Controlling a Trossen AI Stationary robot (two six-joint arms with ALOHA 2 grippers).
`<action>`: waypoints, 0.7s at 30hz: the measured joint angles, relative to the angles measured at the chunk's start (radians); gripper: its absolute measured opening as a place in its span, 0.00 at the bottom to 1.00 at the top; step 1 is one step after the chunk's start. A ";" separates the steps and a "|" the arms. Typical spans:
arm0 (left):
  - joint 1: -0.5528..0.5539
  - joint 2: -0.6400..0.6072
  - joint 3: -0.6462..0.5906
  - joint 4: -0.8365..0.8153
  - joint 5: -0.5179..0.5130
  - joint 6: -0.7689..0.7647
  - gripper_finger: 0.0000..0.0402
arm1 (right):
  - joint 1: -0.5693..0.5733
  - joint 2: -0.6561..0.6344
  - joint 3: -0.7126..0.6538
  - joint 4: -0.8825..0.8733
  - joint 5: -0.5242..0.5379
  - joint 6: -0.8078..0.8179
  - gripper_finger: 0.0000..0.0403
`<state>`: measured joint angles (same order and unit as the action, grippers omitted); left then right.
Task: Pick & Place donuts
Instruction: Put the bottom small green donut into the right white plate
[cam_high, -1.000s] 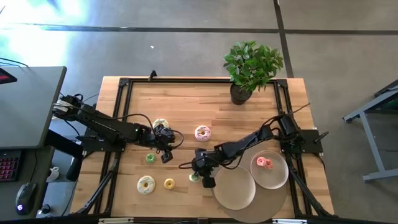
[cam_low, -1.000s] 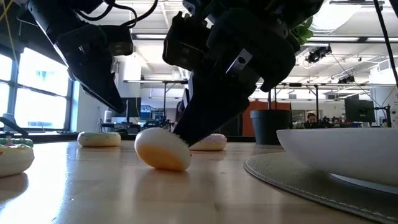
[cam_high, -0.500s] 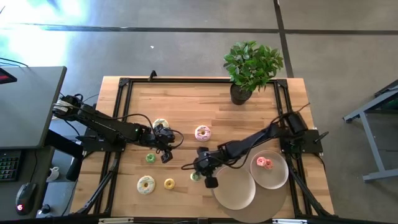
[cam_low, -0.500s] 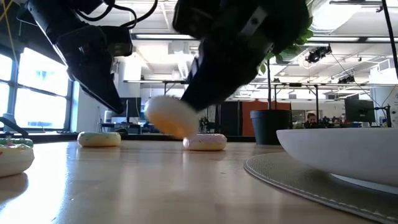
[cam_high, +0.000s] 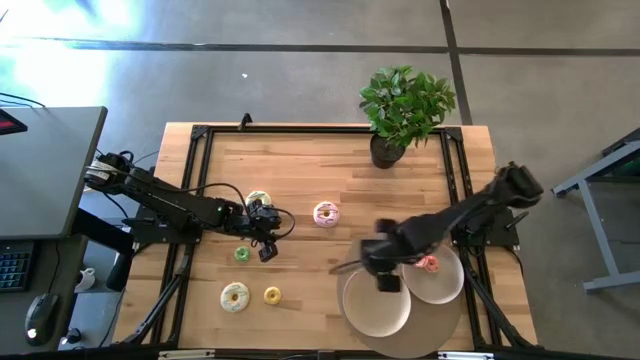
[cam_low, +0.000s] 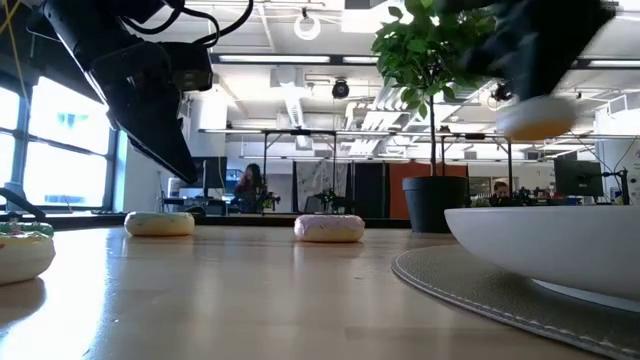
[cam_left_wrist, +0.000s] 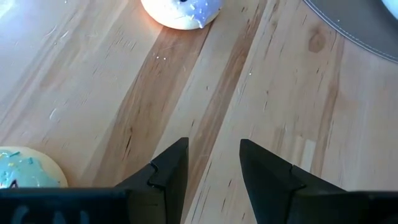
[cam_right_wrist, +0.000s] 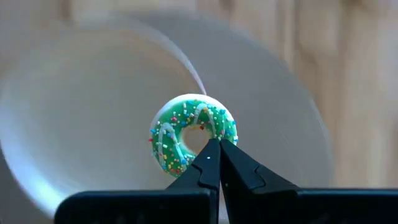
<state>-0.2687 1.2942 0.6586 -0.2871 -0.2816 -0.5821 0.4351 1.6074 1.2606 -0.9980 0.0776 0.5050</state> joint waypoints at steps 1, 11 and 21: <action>0.000 0.000 0.000 0.000 -0.002 -0.001 0.35 | 0.028 -0.022 0.000 -0.063 0.039 0.061 0.00; 0.000 0.000 0.000 0.000 -0.032 -0.028 0.35 | 0.344 -0.081 0.000 -0.331 0.161 0.712 0.00; 0.000 0.000 0.000 0.000 -0.067 -0.029 0.35 | 0.486 0.036 0.000 -0.364 0.148 0.968 0.00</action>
<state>-0.2684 1.2942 0.6586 -0.2869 -0.3485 -0.6109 0.9211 1.6429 1.2610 -1.3621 0.2259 1.4733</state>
